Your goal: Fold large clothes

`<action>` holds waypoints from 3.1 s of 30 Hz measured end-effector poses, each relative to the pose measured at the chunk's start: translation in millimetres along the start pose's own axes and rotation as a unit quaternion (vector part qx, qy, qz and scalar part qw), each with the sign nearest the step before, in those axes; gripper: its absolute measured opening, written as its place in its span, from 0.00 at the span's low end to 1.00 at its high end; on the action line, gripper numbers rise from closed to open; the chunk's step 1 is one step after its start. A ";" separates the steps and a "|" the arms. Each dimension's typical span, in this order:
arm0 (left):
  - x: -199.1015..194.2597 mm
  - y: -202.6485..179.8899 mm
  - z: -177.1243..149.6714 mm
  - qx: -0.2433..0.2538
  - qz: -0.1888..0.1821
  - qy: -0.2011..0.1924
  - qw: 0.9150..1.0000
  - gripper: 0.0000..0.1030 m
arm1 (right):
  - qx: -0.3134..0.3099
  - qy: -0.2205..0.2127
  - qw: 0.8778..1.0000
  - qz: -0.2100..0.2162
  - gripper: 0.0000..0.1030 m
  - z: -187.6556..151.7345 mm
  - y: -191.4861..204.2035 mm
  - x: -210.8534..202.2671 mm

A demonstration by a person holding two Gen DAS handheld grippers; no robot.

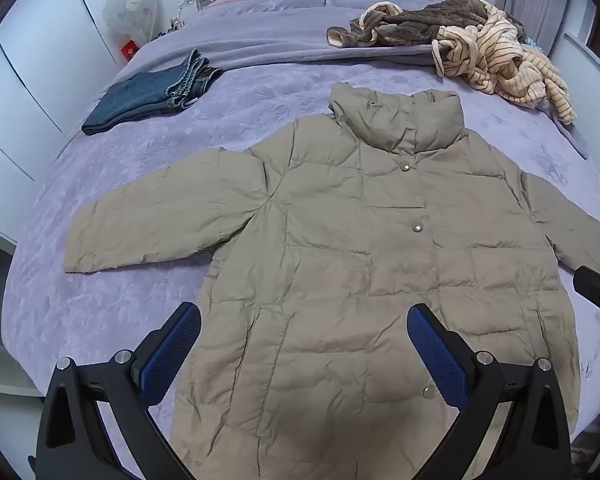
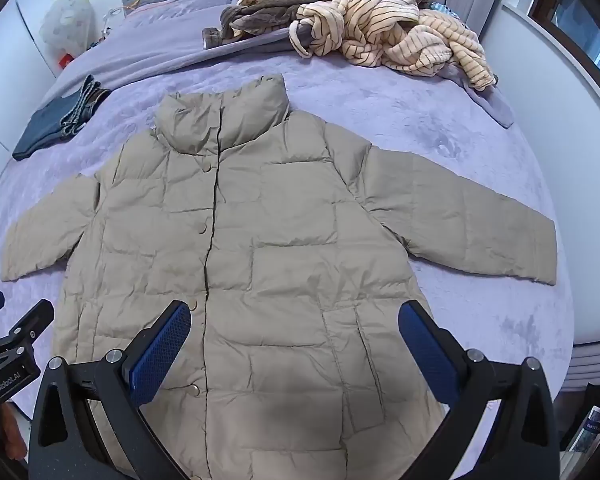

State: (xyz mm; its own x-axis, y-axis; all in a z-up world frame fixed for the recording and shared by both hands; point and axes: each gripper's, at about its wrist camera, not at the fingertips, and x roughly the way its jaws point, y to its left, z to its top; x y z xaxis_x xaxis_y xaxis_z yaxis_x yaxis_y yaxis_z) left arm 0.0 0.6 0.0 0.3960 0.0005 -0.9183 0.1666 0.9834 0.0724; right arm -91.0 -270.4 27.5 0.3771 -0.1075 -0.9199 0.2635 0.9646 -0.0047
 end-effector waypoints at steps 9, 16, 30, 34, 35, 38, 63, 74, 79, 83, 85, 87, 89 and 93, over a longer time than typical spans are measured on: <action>1.0 4.8 1.0 0.003 -0.003 -0.001 1.000 1.00 | 0.000 0.001 1.000 0.000 1.00 0.9 -0.5 -0.3; 0.4 2.0 0.6 0.002 -0.002 -0.002 1.000 1.00 | 0.001 0.001 1.000 0.000 1.00 1.7 -0.8 -0.9; 0.1 1.3 0.7 0.000 -0.002 -0.003 1.000 1.00 | 0.001 0.001 1.000 0.000 1.00 3.0 -0.8 -1.9; -0.1 1.0 0.5 0.000 -0.002 -0.003 1.000 1.00 | 0.001 0.002 1.000 0.000 1.00 2.7 -0.6 -2.1; -0.1 1.1 0.5 0.000 -0.002 -0.003 1.000 1.00 | 0.001 0.001 1.000 0.000 1.00 3.0 -1.0 -2.1; -0.1 0.9 0.4 0.000 -0.002 -0.003 1.000 1.00 | 0.001 0.002 1.000 0.000 1.00 2.8 -0.8 -2.2; 2.0 5.0 0.6 0.000 0.000 -0.004 1.000 1.00 | 0.000 0.002 1.000 0.000 1.00 4.0 -1.3 -2.3; 0.2 6.0 0.0 0.003 0.001 0.006 1.000 1.00 | 0.000 0.003 1.000 0.000 1.00 3.9 -0.1 -2.2; 2.2 4.4 -1.3 0.003 0.001 0.006 1.000 1.00 | 0.000 0.003 1.000 0.000 1.00 3.7 -0.1 -2.1; 1.9 1.9 -1.2 -0.003 -0.009 -0.007 1.000 1.00 | -0.001 0.003 1.000 0.000 1.00 4.1 -0.3 -2.1; 1.8 1.3 -1.4 -0.004 -0.012 -0.006 1.000 1.00 | -0.001 0.003 1.000 0.001 1.00 4.0 -0.2 -2.2; 1.6 2.1 -1.2 -0.009 -0.024 -0.011 1.000 1.00 | -0.001 0.003 1.000 0.000 1.00 4.0 -0.2 -2.2; 1.6 2.1 -1.3 -0.009 -0.023 -0.011 1.000 1.00 | -0.001 0.003 1.000 0.000 1.00 4.3 -0.5 -2.1; 2.1 2.2 -1.7 -0.010 -0.028 -0.013 0.999 1.00 | -0.001 0.004 1.000 0.000 1.00 4.1 -0.5 -2.0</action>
State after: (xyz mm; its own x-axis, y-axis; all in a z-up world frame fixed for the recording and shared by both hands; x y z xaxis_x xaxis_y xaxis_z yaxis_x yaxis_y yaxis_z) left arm -0.4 3.1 -2.5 0.4100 -0.0588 -0.9102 0.1703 0.9853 0.0130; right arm -88.2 -271.7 31.0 0.3694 -0.1061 -0.9232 0.2622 0.9650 -0.0059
